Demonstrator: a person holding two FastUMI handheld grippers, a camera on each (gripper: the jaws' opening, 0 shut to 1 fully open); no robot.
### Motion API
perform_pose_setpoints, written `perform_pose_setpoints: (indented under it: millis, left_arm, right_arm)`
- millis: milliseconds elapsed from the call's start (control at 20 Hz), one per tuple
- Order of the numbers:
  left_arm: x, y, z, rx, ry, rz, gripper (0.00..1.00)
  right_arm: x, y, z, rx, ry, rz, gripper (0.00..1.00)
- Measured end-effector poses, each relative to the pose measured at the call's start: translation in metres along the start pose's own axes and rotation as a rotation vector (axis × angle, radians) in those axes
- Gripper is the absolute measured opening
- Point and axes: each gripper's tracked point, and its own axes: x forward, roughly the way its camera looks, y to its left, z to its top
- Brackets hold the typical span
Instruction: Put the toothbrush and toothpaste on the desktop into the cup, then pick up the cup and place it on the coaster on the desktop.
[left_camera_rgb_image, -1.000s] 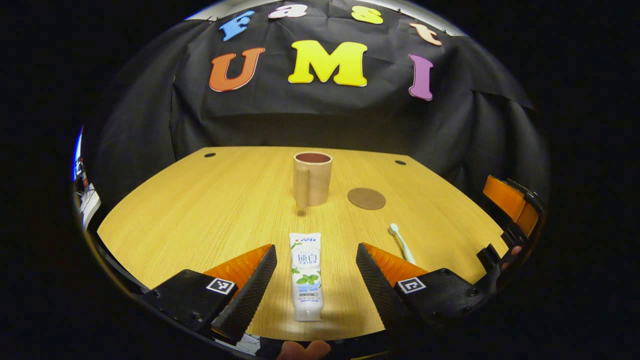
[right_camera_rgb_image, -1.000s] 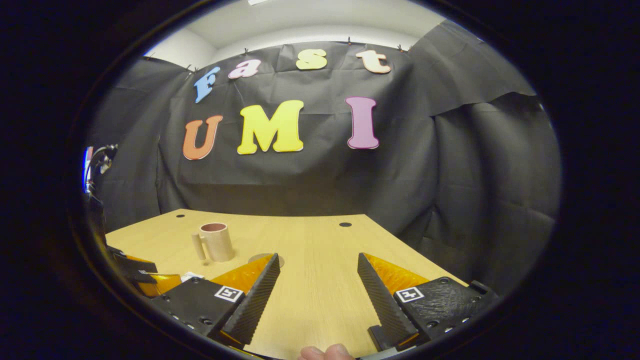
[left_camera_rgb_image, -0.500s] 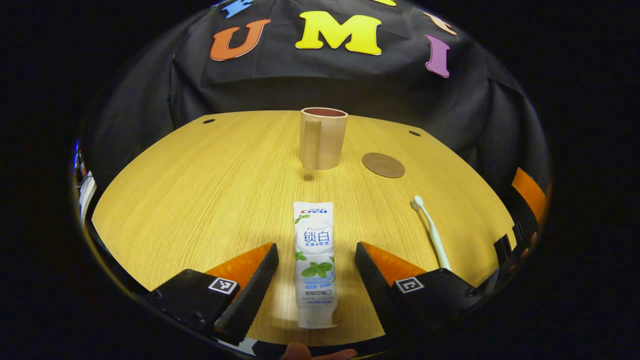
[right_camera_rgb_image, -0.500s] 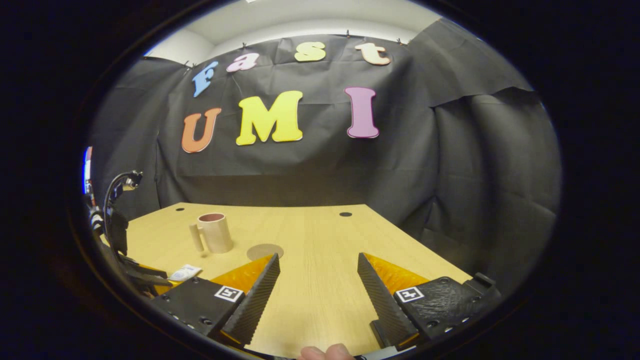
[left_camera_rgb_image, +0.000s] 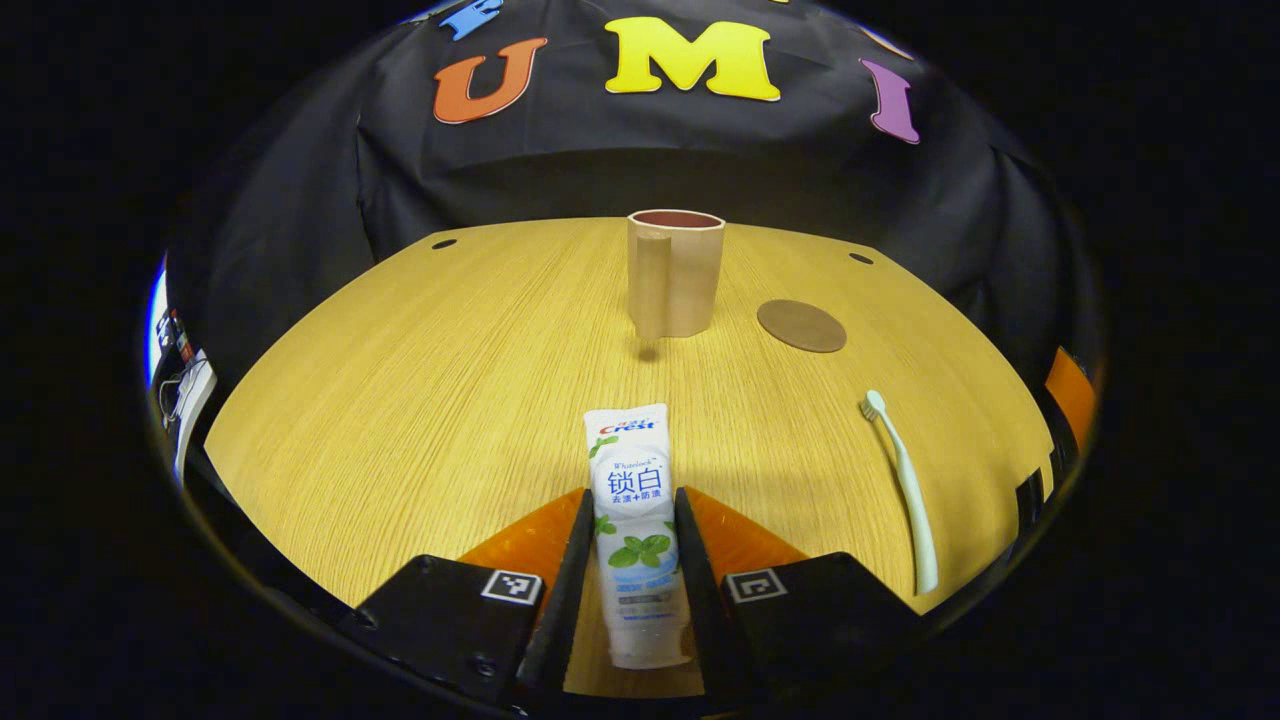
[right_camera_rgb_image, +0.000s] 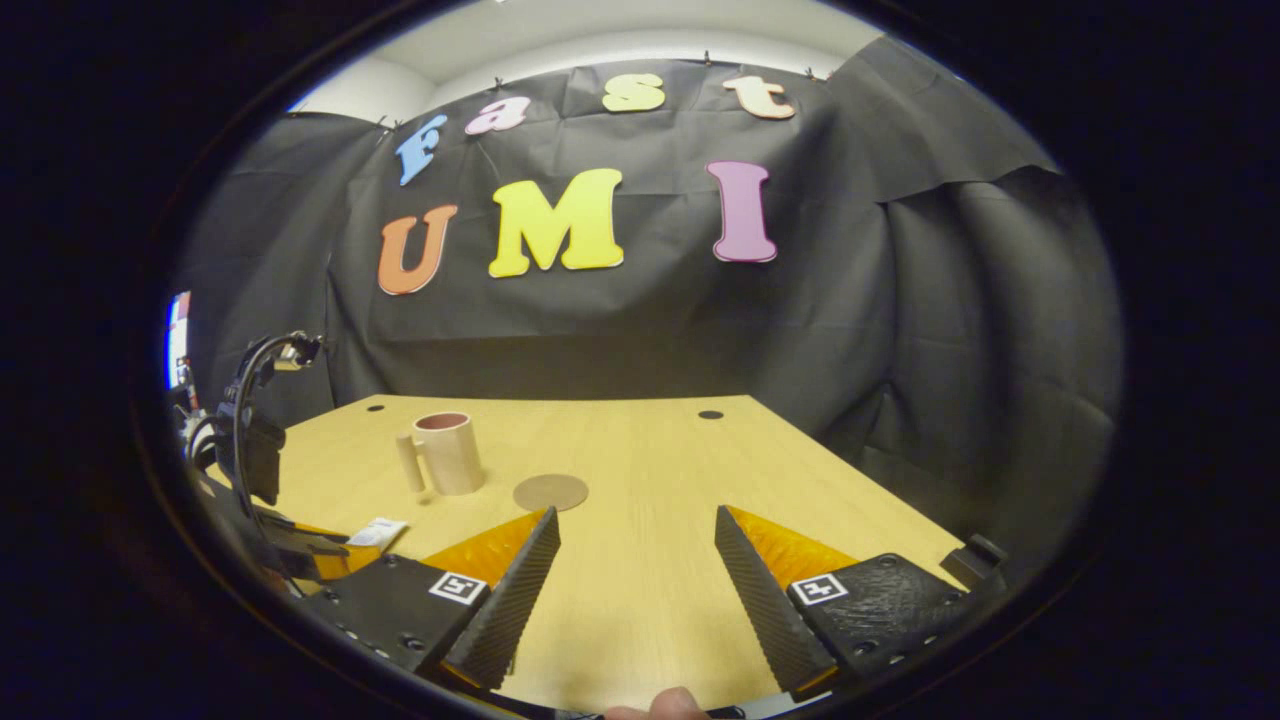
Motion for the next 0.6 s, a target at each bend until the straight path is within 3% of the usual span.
perform_pose_setpoints:
  millis: [150, 200, 250, 600]
  left_arm:
    - [0.001, -0.002, 0.000, -0.017, 0.003, -0.012, 0.46]
    - [0.000, -0.004, 0.001, -0.028, 0.004, -0.032, 0.50]
    - [-0.003, -0.006, 0.002, -0.036, 0.000, -0.044, 0.45]
    - [-0.040, -0.005, 0.041, -0.014, -0.146, -0.061, 0.43]
  right_arm:
    - [0.003, 0.017, -0.014, -0.020, 0.045, 0.037, 0.94]
    - [0.004, 0.022, -0.020, -0.028, 0.062, 0.045, 0.94]
    - [0.006, 0.027, -0.025, -0.030, 0.079, 0.055, 0.94]
    - [0.023, 0.066, -0.061, -0.063, 0.208, 0.106, 0.95]
